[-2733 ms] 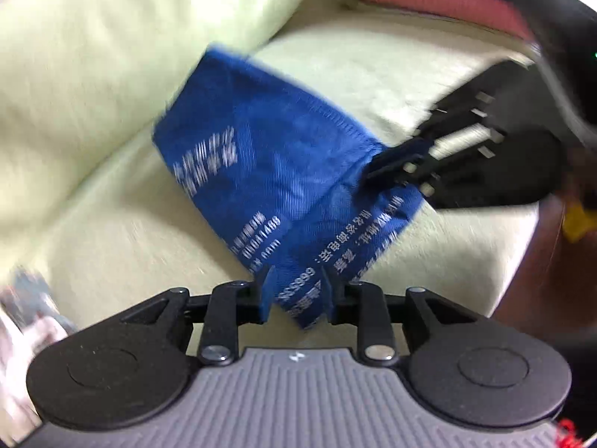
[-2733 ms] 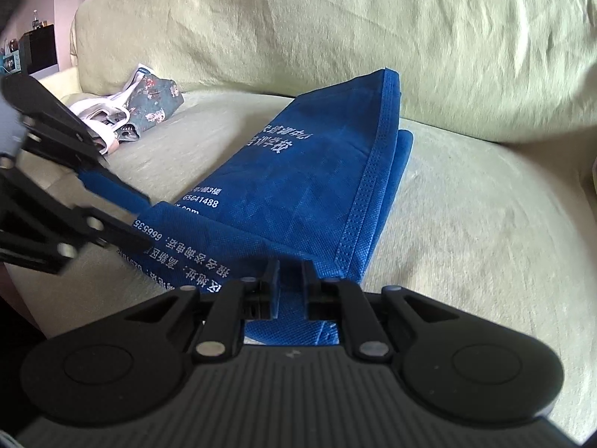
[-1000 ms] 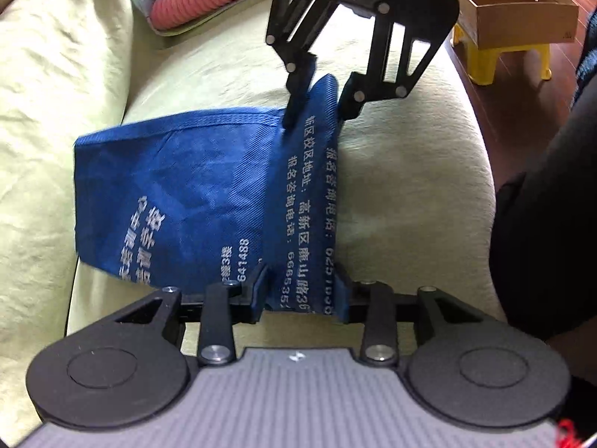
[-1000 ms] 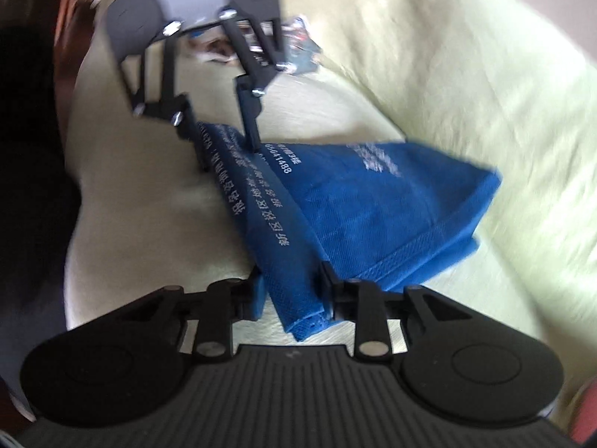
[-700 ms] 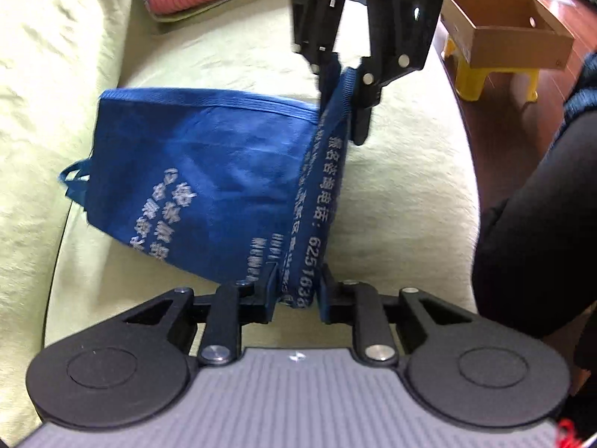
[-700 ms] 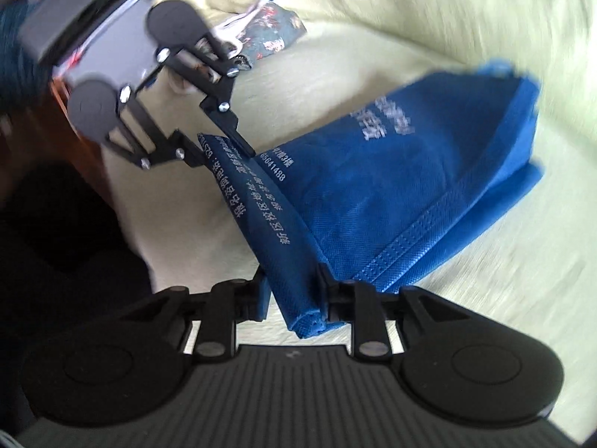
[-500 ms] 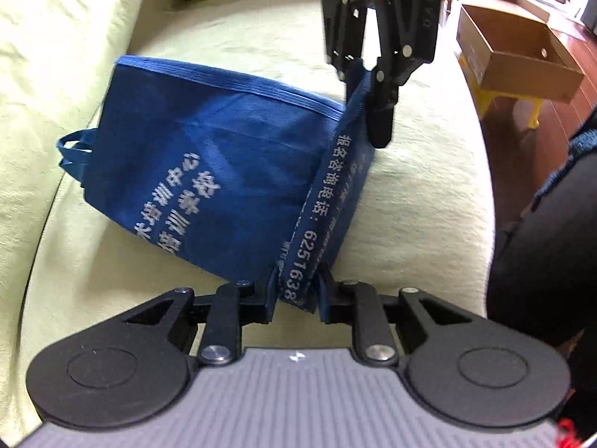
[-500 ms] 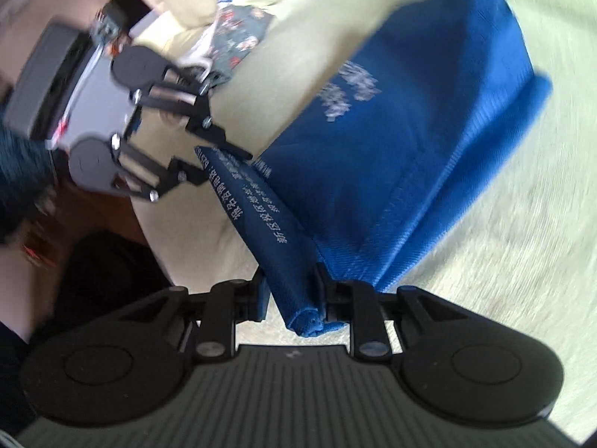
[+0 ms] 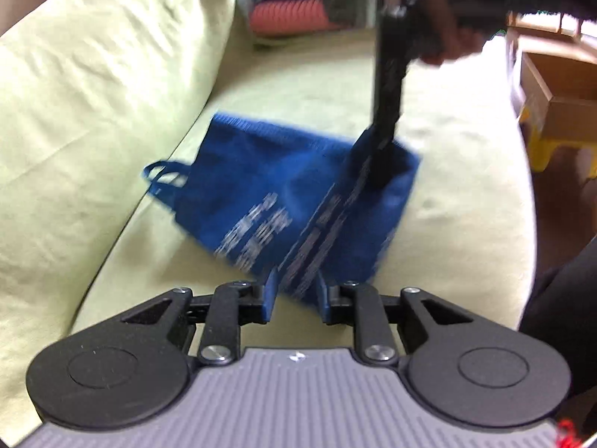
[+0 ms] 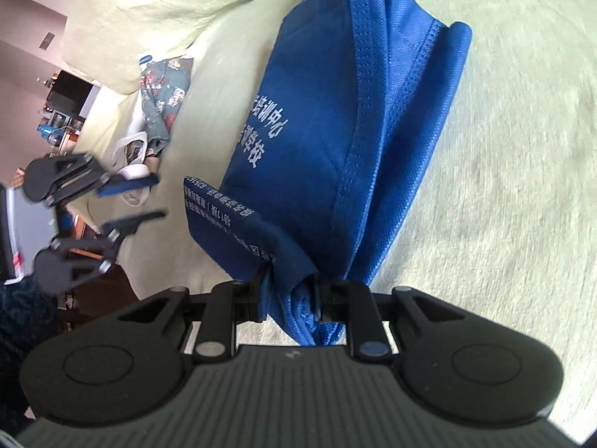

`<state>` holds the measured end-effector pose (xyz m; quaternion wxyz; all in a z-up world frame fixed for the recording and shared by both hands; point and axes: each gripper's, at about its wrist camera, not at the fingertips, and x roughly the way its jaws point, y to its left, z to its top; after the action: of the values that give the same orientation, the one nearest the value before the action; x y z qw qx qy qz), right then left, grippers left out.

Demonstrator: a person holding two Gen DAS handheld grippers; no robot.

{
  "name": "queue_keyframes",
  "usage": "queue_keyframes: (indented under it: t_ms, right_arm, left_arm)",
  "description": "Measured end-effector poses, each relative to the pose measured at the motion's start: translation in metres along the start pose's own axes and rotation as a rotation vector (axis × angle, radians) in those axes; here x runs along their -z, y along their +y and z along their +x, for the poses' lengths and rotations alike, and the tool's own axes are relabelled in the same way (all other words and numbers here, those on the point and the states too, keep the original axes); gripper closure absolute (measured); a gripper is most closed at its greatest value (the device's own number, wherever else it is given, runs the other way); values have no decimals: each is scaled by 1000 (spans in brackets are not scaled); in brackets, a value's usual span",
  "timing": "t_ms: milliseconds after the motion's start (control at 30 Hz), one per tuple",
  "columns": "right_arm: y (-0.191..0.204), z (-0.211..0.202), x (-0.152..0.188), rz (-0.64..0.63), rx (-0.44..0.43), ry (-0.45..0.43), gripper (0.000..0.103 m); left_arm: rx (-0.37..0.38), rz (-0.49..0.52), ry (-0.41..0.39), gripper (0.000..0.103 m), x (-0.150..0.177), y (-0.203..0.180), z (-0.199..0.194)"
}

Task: Fold shopping bag

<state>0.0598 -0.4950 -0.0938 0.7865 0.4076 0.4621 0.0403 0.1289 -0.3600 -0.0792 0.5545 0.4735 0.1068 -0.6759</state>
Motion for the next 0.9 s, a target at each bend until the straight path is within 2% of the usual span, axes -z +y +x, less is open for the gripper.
queue_keyframes:
  t_ms: [133, 200, 333, 433, 500, 533, 600, 667, 733, 800, 900]
  right_arm:
    - [-6, 4, -3, 13, 16, -34, 87]
    - [-5, 5, -1, 9, 42, -84, 87]
    - [10, 0, 15, -38, 128, -202, 81]
    - [31, -12, 36, -107, 302, -336, 76]
    - [44, -18, 48, -153, 424, -427, 76]
    - [57, -21, 59, -212, 510, -509, 80]
    - [74, -14, 73, -318, 567, -568, 90]
    - [90, -1, 88, -442, 577, -585, 99]
    - [98, 27, 95, -546, 639, -532, 101]
    - [92, 43, 92, -537, 669, -487, 101]
    - [76, 46, 82, -436, 614, -483, 101]
  left_arm:
    - [14, 0, 63, 79, -1, -4, 31]
    - [36, -76, 62, 86, 2, 0, 40]
    - [36, -112, 71, 88, 2, 1, 42]
    - [34, -125, 80, 92, -2, 1, 44]
    - [36, -131, 79, 94, -2, -1, 46]
    - [35, -138, 77, 94, -1, -1, 46]
    - [30, -150, 74, 94, -1, -2, 46]
    - [22, -148, 77, 94, -2, -3, 46]
    - [11, -137, 82, 94, -4, -6, 46]
    - [5, -139, 83, 93, -5, -6, 45]
    - [-37, -142, 57, 93, -2, -11, 38]
